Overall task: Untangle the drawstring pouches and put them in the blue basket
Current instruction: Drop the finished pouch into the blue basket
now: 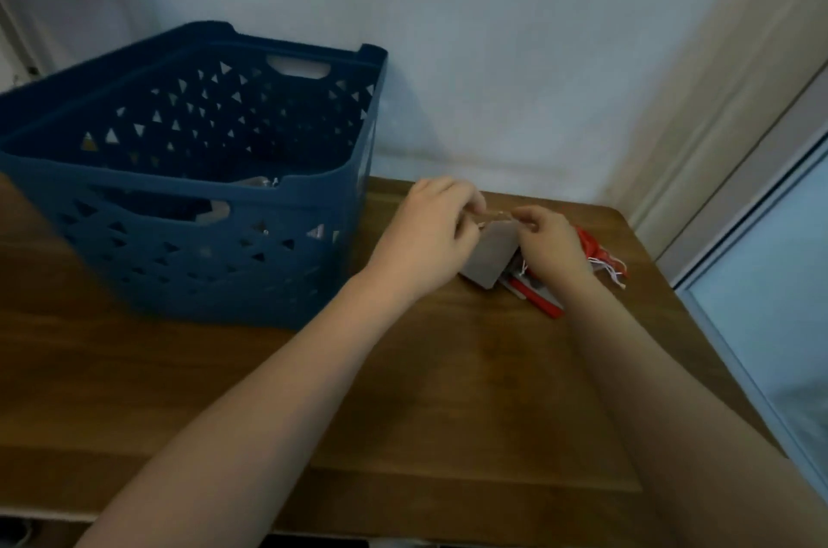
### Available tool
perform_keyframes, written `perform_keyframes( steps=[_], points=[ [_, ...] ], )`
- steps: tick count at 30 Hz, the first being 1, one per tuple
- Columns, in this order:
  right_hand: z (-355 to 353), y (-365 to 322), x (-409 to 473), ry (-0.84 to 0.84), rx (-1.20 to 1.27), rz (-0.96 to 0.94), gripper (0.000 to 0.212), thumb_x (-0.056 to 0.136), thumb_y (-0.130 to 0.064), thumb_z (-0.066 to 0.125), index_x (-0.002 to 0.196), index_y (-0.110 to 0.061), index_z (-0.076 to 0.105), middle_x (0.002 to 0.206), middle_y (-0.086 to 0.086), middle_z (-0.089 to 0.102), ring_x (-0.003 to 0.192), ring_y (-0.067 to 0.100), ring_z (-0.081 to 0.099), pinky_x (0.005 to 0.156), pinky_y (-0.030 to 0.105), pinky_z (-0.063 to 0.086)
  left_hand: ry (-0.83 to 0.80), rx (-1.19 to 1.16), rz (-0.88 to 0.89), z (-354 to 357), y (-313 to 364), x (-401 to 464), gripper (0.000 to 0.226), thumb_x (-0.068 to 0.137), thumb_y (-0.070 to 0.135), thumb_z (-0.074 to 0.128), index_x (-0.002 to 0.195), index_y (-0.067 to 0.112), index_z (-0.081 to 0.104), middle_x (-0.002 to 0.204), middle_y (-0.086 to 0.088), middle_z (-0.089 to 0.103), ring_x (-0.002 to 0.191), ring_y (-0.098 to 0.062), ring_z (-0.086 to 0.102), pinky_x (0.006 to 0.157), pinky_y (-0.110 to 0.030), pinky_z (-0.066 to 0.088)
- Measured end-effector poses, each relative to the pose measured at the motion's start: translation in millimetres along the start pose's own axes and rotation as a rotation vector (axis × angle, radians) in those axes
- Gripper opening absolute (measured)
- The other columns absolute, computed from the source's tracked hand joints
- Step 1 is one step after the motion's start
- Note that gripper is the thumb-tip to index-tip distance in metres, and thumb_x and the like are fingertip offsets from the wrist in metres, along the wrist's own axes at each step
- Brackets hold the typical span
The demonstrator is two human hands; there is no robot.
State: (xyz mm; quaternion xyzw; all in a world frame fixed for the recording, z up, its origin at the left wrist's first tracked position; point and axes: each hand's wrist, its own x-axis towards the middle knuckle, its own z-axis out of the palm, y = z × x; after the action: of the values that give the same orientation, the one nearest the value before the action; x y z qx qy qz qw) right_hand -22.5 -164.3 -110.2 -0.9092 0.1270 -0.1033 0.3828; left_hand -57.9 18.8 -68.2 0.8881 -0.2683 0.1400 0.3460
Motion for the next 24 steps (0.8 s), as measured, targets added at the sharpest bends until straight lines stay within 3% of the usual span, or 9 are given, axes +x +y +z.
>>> perform_keyframes(
  steps=[3,7,9,13,16,18,20,21,24],
  points=[
    [3.3,11.7,7.4,0.026,-0.077,0.01,0.035,0.098,-0.014,0.044,0.133,-0.015,0.05,0.128,0.007,0.057,0.069,0.014,0.056,0.049,0.021,0.041,-0.022,-0.047,-0.12,19.8,-9.4,7.1,0.015,0.094,0.015,0.048,0.106,0.021,0.056,0.102,0.013,0.045,0.093,-0.004,0.043,0.069,-0.011,0.03],
    [10.8,20.1,20.8,0.064,-0.281,-0.047,0.037,0.092,-0.019,0.056,0.129,-0.014,0.054,0.124,0.009,0.06,0.107,0.024,0.056,0.084,0.034,0.049,-0.071,-0.105,-0.257,39.6,-15.1,11.0,0.023,0.093,0.015,0.051,0.115,0.021,0.054,0.106,0.014,0.046,0.09,0.002,0.044,0.064,-0.008,0.033],
    [14.4,22.4,24.1,0.103,-0.398,-0.077,0.031,0.093,-0.016,0.052,0.124,-0.016,0.058,0.12,0.01,0.062,0.114,0.029,0.051,0.093,0.043,0.046,-0.076,-0.131,-0.311,46.9,-18.0,11.4,0.03,0.093,0.015,0.052,0.122,0.022,0.05,0.108,0.014,0.047,0.092,0.002,0.046,0.064,-0.009,0.035],
    [13.9,16.1,14.9,0.185,-0.33,-0.146,0.02,0.093,-0.011,0.05,0.103,-0.018,0.065,0.113,0.003,0.061,0.111,0.026,0.045,0.088,0.039,0.038,-0.085,-0.241,-0.381,55.7,-24.3,14.7,0.042,0.093,0.017,0.053,0.132,0.024,0.041,0.112,0.013,0.052,0.094,-0.001,0.053,0.063,-0.012,0.038],
    [14.4,4.9,4.0,0.314,-0.1,-0.315,0.02,0.084,0.001,0.053,0.084,-0.017,0.058,0.108,0.006,0.052,0.104,0.026,0.046,0.087,0.035,0.039,-0.066,-0.406,-0.39,57.7,-27.4,16.0,0.067,0.092,0.017,0.055,0.146,0.033,0.017,0.1,0.009,0.06,0.078,-0.006,0.062,0.06,-0.016,0.044],
    [17.3,-1.9,1.5,0.353,0.087,-0.393,0.022,0.081,0.006,0.052,0.078,-0.015,0.052,0.107,0.001,0.045,0.098,0.015,0.048,0.084,0.023,0.041,-0.058,-0.526,-0.39,57.5,-28.6,16.5,0.08,0.092,0.015,0.056,0.148,0.038,0.003,0.098,0.008,0.061,0.071,-0.008,0.065,0.059,-0.019,0.049],
    [18.9,-10.2,-3.9,0.314,0.185,-0.431,0.017,0.083,0.004,0.05,0.077,-0.012,0.051,0.101,-0.009,0.045,0.087,-0.002,0.046,0.075,0.011,0.037,-0.022,-0.624,-0.375,57.0,-30.4,15.1,0.083,0.092,0.015,0.057,0.147,0.041,0.001,0.103,0.01,0.06,0.075,-0.009,0.067,0.064,-0.021,0.054],
    [20.6,-10.4,-8.0,0.319,0.138,-0.479,0.014,0.083,0.001,0.049,0.076,-0.011,0.052,0.099,-0.009,0.049,0.087,-0.001,0.046,0.075,0.014,0.037,0.001,-0.657,-0.373,58.3,-32.3,12.8,0.08,0.092,0.016,0.057,0.147,0.041,0.005,0.106,0.011,0.059,0.079,-0.009,0.067,0.068,-0.023,0.056],
    [34.1,6.6,-20.4,0.263,-0.179,-0.613,0.014,0.078,0.001,0.052,0.073,-0.012,0.054,0.09,0.006,0.057,0.089,0.023,0.051,0.077,0.036,0.041,-0.024,-0.658,-0.445,66.1,-40.1,1.3,0.06,0.091,0.021,0.057,0.142,0.036,0.028,0.113,0.011,0.057,0.086,-0.006,0.066,0.075,-0.024,0.055]
  ],
)
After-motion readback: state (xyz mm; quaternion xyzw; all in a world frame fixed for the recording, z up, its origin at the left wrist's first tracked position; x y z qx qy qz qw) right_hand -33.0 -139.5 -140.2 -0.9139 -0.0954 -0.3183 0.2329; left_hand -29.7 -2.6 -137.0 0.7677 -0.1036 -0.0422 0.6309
